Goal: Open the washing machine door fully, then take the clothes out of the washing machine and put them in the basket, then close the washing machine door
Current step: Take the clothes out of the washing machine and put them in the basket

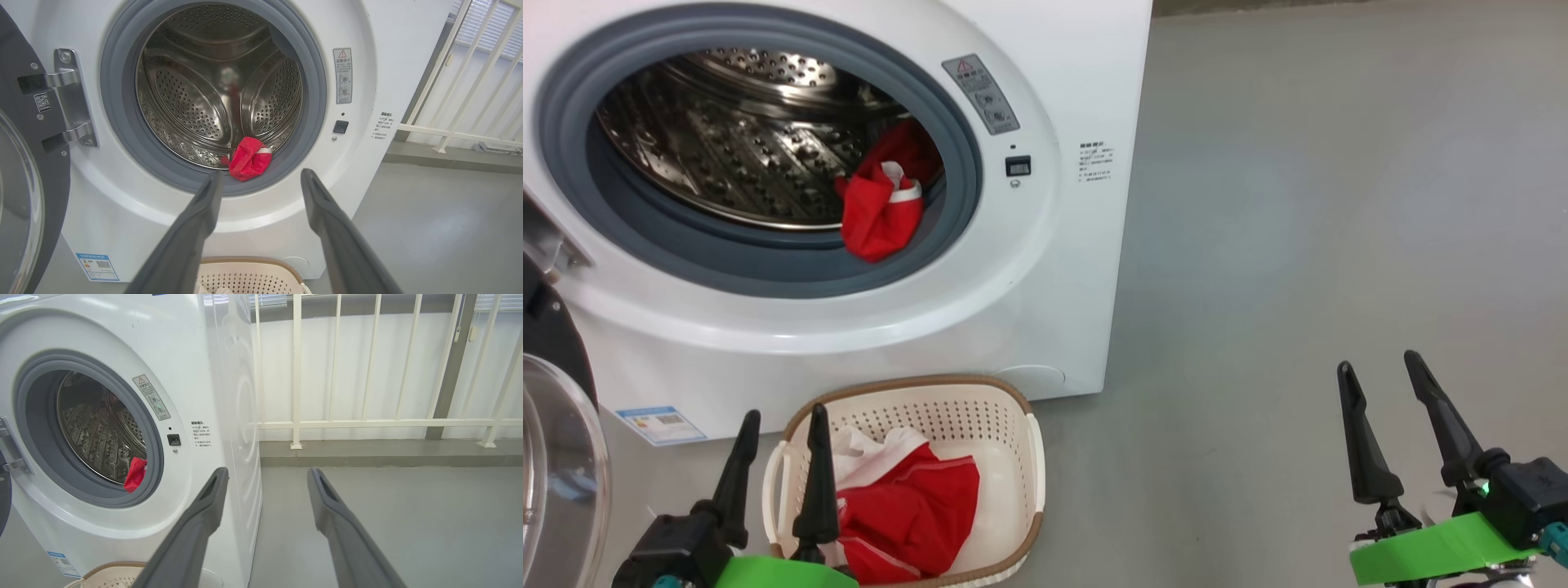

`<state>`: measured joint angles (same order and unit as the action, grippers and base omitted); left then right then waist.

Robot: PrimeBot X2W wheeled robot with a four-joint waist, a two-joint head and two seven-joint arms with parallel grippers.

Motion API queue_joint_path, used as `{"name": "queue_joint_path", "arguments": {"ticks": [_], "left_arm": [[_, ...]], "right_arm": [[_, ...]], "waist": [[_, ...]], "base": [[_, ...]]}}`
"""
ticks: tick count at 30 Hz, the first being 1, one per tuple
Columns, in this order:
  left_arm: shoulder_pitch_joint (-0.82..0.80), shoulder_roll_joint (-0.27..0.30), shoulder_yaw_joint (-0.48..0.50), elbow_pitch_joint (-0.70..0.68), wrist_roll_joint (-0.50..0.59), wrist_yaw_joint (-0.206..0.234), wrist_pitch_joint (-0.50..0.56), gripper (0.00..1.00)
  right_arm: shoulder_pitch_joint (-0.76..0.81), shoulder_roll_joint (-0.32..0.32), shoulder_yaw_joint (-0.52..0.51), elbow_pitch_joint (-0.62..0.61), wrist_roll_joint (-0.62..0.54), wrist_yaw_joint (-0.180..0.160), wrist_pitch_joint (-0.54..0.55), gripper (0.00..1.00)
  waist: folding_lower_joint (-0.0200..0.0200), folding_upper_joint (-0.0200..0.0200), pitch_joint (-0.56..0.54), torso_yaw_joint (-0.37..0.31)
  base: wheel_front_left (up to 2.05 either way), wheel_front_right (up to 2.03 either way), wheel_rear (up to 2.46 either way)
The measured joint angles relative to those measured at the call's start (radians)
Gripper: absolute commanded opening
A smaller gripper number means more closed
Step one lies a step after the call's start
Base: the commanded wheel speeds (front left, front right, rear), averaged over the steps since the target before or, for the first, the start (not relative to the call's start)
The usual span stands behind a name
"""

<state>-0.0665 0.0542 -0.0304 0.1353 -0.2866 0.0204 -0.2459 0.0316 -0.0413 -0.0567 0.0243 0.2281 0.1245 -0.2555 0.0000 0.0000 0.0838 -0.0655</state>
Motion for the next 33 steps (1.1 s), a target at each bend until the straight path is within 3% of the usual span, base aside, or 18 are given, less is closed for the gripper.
{"name": "queue_joint_path", "arguments": {"ticks": [15,33], "left_arm": [[0.030,0.013,-0.007,-0.011,-0.016,0.007,0.017,1.00],[0.006,0.013,-0.031,-0.017,-0.024,0.010,0.016,1.00]], "right_arm": [[0.031,0.003,-0.007,-0.014,0.000,0.000,0.000,1.00],[0.025,0.003,-0.004,-0.033,-0.004,0.000,0.000,1.00]], "waist": [[0.0000,0.0000,-0.036,0.001],[0.0000,0.0001,0.048,0.009]], "base": [[0.00,0.00,0.00],[0.00,0.00,0.00]]}}
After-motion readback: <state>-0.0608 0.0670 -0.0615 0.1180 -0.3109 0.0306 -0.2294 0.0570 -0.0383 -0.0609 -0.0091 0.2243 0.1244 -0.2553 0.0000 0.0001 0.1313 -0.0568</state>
